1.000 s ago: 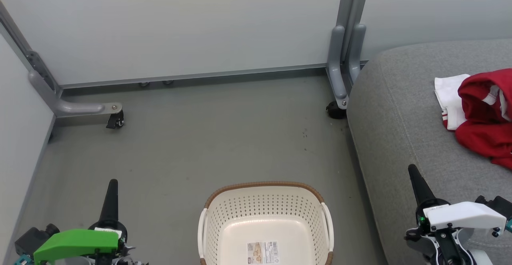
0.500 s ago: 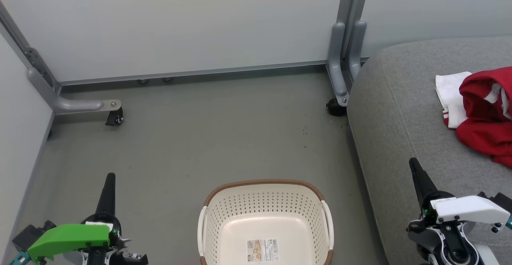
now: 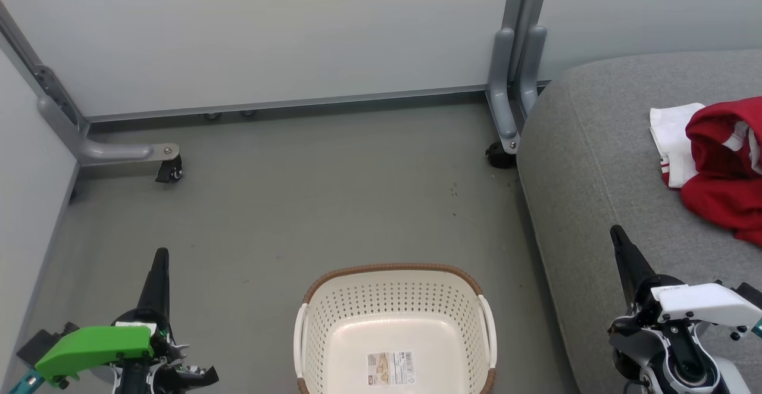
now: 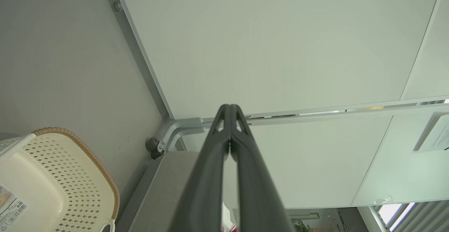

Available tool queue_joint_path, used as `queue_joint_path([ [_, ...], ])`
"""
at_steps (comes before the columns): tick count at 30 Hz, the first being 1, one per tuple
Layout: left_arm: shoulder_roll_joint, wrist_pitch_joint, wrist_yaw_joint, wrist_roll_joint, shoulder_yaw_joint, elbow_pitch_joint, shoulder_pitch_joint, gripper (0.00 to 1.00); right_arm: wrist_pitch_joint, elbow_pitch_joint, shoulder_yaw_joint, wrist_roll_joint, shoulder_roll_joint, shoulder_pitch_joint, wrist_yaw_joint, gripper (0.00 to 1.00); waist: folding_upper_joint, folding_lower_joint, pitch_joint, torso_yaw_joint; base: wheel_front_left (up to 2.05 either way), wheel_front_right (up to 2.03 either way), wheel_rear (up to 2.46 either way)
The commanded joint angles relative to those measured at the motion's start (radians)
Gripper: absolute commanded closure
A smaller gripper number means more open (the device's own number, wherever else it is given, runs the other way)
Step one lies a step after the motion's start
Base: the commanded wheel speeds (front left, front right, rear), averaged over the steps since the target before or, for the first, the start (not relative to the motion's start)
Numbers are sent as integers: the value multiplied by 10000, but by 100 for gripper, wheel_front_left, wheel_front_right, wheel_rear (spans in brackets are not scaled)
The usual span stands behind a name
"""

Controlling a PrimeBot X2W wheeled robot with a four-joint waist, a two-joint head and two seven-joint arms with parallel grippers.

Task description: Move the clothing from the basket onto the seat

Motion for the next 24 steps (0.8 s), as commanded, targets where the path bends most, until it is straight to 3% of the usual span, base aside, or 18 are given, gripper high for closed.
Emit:
queue_joint_path([
  [1,58,58,-85,-248,53,31,-253,100,80,21,-44,214,4,-122,4,100,0,0,11,1,0,0,0],
  [12,46,268,-91,-974,159,107,-420,100,297,81,-164,928,24,-277,4,100,0,0,94,1,0,0,0],
  [24,32,256,-89,-928,167,104,-378,100,309,83,-204,837,58,-250,4,100,0,0,96,1,0,0,0],
])
